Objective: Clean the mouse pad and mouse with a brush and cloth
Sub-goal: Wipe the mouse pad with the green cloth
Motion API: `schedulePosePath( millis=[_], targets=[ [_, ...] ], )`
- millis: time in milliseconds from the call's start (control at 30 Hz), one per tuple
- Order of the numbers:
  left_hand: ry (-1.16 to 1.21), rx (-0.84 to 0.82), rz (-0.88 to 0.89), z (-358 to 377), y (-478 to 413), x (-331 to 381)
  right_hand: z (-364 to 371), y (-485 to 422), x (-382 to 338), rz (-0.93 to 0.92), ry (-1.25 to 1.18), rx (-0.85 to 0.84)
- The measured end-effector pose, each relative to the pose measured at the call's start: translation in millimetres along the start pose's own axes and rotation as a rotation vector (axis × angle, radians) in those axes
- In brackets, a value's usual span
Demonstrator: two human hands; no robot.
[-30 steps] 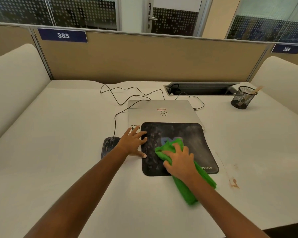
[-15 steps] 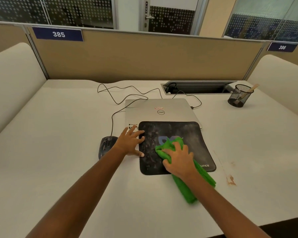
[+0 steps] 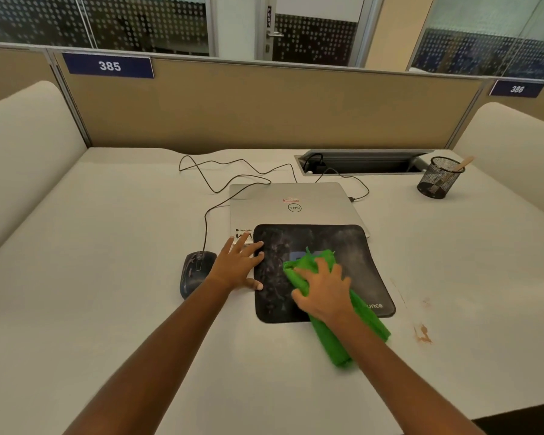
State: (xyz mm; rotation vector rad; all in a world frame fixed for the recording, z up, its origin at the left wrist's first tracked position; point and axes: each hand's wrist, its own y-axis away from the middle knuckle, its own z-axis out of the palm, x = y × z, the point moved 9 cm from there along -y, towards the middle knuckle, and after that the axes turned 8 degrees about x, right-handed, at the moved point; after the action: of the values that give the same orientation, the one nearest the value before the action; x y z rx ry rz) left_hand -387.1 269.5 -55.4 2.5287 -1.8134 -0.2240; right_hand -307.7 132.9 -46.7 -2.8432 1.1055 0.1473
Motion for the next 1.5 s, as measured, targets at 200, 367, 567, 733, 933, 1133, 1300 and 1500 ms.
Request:
schedulePosePath(
  millis=[200, 367, 567, 733, 933, 1133, 1300, 1500],
  targets=[
    [-0.07, 0.009, 0.006, -0.4, -0.1, -0.6, 7.9, 16.0, -34.2, -0.229, -0.05, 0.035],
    [-0.053, -0.001, 0.006, 3.5, 0.8, -1.2, -4.4, -25.9, -7.3, -0.028, -0.006, -0.001],
    [-0.08, 0.0, 0.021, 6.7, -1.1, -3.7, 15.7, 2.9, -56.2, -0.238, -0.014, 0.02],
    [-0.056, -0.007, 0.022, 6.8, -0.6, -3.5, -4.0, -27.8, -17.5, -0.119, 0.02, 0.007],
    [-0.069, -0.006, 0.019, 4.5, -1.6, -2.5, 14.7, -12.9, -52.9, -0.152, -0.038, -0.015],
    [-0.063, -0.02, 0.009, 5.6, 1.5, -3.3, 0.2, -24.2, -36.9, -0.169, -0.04, 0.004],
    [-0.047, -0.022, -0.006, 3.8, 2.0, -2.0, 0.7, -27.7, -8.5, 0.01, -0.022, 0.02],
    [-0.078, -0.03, 0.002, 1.6, 3.2, -0.3, 12.0, -1.6, -57.9, -0.175, -0.061, 0.054]
  ],
)
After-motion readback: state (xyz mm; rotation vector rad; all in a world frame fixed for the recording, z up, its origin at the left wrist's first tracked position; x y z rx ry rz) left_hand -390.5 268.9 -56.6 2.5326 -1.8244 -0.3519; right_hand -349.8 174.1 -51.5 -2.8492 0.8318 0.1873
